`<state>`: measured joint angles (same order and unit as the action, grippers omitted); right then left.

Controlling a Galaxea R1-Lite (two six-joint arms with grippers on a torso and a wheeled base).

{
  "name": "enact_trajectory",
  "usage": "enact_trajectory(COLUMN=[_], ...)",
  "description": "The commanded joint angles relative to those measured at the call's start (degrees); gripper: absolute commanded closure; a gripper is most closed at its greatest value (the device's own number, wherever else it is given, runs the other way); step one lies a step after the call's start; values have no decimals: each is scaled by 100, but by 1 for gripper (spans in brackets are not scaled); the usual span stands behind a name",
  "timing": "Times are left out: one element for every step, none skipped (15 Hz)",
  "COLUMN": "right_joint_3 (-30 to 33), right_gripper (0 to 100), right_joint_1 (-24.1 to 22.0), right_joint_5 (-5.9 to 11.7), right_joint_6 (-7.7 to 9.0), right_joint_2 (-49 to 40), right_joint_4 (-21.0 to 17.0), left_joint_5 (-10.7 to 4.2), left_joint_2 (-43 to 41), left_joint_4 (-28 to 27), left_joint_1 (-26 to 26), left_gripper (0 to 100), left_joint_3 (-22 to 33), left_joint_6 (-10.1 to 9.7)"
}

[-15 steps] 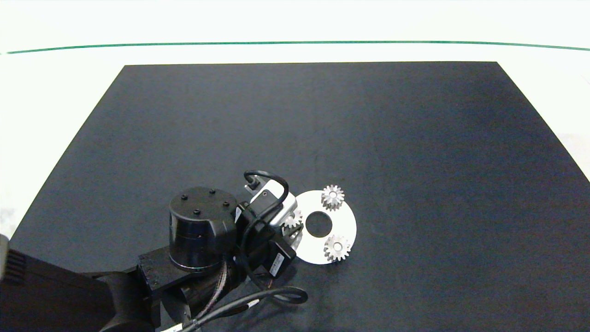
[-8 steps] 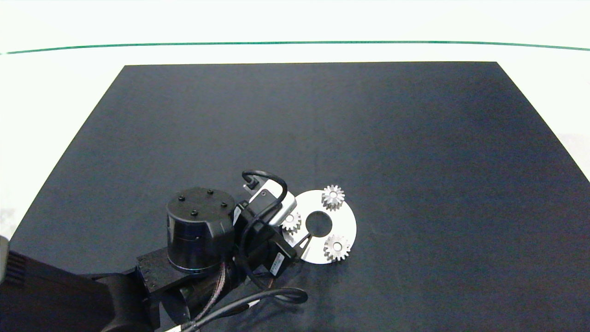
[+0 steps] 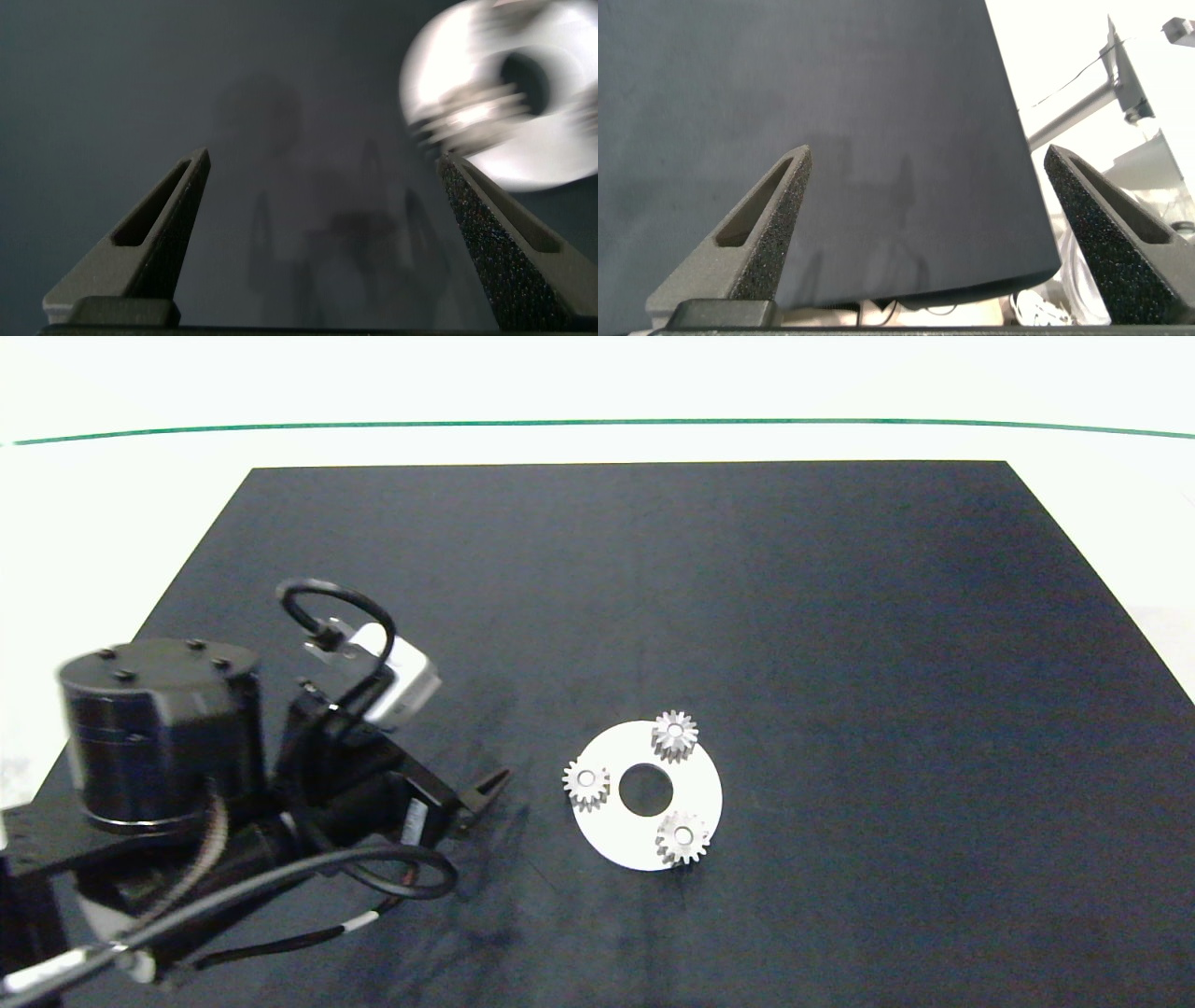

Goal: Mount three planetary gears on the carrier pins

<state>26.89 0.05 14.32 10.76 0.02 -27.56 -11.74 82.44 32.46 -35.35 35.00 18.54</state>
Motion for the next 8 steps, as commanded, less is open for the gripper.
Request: enact_trajectory(right_joint_3=[229,255,246,264,299,290,273,211], right_gripper=[0,0,0,0,0,0,0,0], right_joint_1=[4,4,4,4,4,4,4,4], right_joint_5=[-26,-26,-17,-17,-17,-26,-26,-35], right_joint_6=[40,40,40,22,31,31,31,31], right_joint_2=[68,68,15,15,15,15,15,15], right_joint_4=[-21,-39,-74,-109,-118,-127,-127,-127], left_joint_5=[-4,-13,-13,-13,-13,-4,-4,-4], left_joint_2=[-2602,-3041,-3525,-4087,-4571,-5010,-5467,-5898], left_joint_4=[-1937,-2209,-2543,-3062,-3536,-3879,-4108,-4354], left_joint_1=[1505,1672,1839,2094,2393,2630,2815,2946], left_gripper=[0,0,0,0,0,0,0,0], left_joint_3=[279,253,218,218,218,218,200,183], left_joint_6=[-8,-44,-61,-61,-70,-105,-237,-342])
